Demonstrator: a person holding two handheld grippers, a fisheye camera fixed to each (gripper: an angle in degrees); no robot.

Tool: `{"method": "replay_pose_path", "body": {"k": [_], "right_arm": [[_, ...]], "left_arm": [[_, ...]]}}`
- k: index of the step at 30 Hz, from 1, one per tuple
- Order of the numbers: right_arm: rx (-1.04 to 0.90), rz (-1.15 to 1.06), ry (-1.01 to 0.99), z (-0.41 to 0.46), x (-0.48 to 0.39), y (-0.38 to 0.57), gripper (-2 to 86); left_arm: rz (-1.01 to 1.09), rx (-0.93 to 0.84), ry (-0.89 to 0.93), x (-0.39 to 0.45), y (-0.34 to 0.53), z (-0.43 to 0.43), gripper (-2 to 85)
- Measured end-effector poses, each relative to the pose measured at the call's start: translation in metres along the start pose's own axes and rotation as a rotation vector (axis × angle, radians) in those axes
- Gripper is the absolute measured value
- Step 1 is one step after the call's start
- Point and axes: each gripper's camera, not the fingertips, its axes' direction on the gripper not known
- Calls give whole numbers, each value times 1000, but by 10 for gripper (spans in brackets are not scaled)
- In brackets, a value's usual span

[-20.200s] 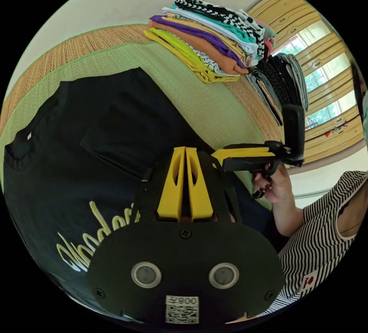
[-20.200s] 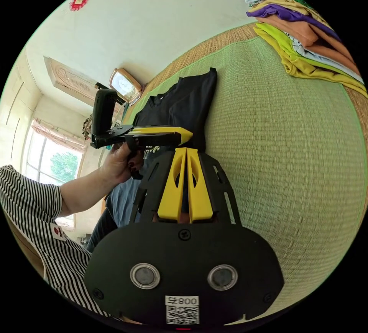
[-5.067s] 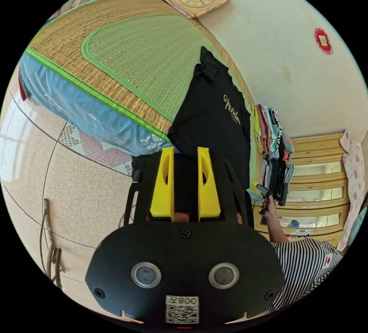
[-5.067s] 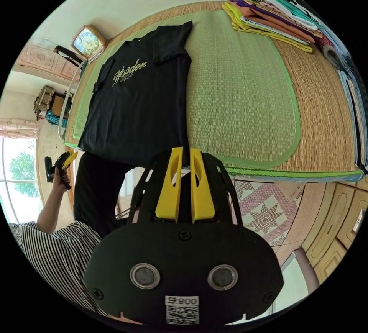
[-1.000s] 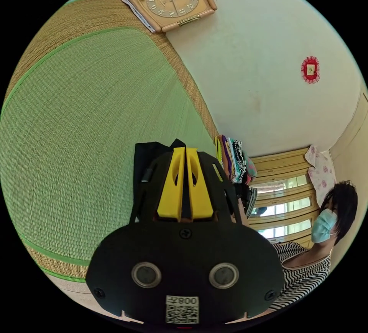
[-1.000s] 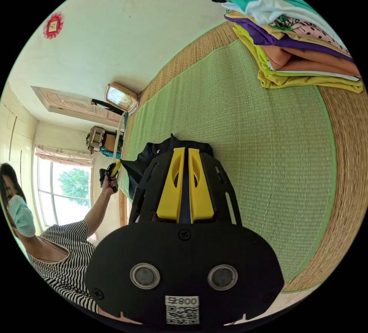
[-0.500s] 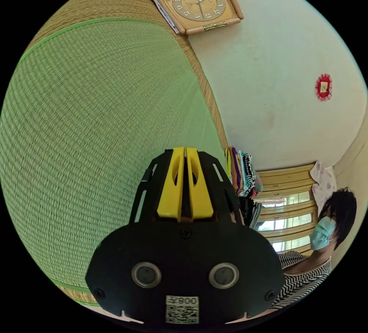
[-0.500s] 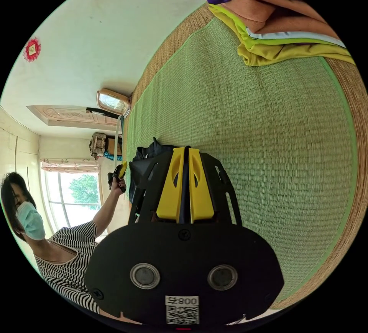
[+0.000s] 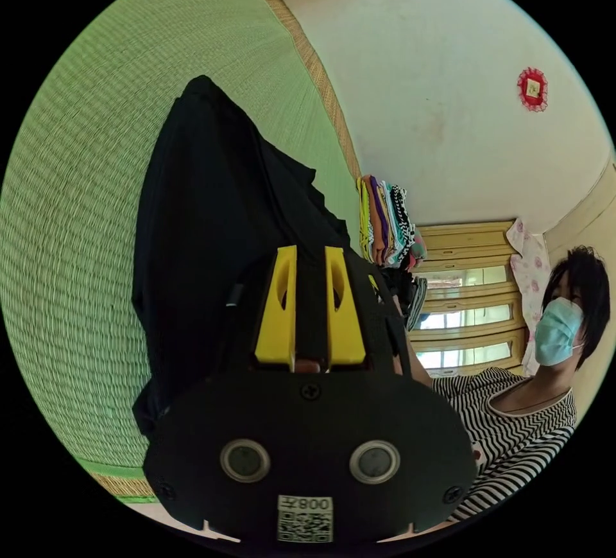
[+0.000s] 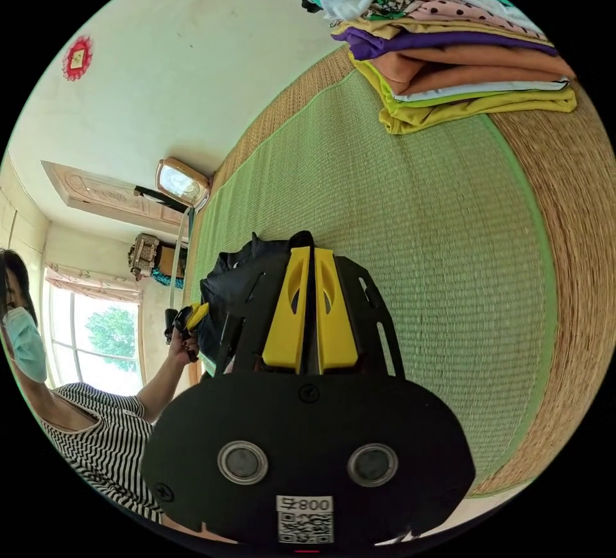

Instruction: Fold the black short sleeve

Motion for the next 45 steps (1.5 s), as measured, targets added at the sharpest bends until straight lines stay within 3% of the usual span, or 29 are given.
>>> {"method": "replay_pose_path", "body": {"k": [5,12,16,21,33,45], "right_arm": [[-59,-203,110,45,-46,34,41],[-253,-891,551,212,-179,131,83],[-310,-1146,637,287,-195,184,89],[-327,-1243,706,337,-183,218,85],[-248,-1216,749,397,-157,254,46],[-128,-1125,728,417,-144,213,11]], "left_arm": [[44,-66,-48,2,-20,30,75],[48,-119,-43,-1,-43,68,65],[32,-126,-20,-6,-49,89,57],[56,-140,3,-4,-48,107,49],[128,-234,-101,4,-44,155,22],[231,-165,-192,29,-69,192,6]]}}
